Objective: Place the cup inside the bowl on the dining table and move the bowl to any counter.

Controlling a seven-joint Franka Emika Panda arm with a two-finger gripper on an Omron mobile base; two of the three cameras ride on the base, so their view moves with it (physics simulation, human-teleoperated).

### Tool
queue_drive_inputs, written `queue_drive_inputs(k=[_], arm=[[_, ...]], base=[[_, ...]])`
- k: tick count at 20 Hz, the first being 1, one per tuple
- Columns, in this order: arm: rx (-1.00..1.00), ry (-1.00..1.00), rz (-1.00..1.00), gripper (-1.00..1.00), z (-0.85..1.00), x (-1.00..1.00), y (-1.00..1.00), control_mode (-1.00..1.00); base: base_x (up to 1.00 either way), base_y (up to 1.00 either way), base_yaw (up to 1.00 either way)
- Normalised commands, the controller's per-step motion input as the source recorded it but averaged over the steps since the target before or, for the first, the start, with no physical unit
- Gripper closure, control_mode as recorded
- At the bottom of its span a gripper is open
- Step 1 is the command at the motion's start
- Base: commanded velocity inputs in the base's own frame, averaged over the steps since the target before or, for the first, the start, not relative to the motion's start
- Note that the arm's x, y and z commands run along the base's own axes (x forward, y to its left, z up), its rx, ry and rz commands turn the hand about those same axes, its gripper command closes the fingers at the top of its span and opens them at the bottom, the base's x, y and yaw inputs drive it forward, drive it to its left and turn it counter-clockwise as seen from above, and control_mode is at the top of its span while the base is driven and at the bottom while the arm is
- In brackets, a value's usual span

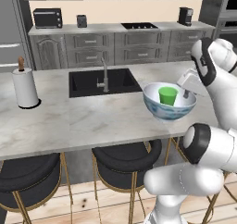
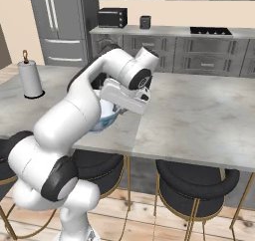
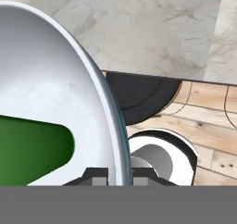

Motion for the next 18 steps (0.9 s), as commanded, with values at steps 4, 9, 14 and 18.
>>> queue_drive_inputs(k=[4,9,14,18], arm=[[0.00,0.00,0.00,1.00,0.00,0.00,0.00,-1.00],[0.00,0.00,0.00,1.00,0.00,0.00,0.00,-1.00],[0.00,0.00,0.00,1.00,0.00,0.00,0.00,-1.00],[0.00,0.00,0.00,1.00,0.00,0.00,0.00,1.00]], base=[[0.00,0.00,0.00],[0.00,0.00,0.00],[0.00,0.00,0.00],[-0.16,0.00,0.00]])
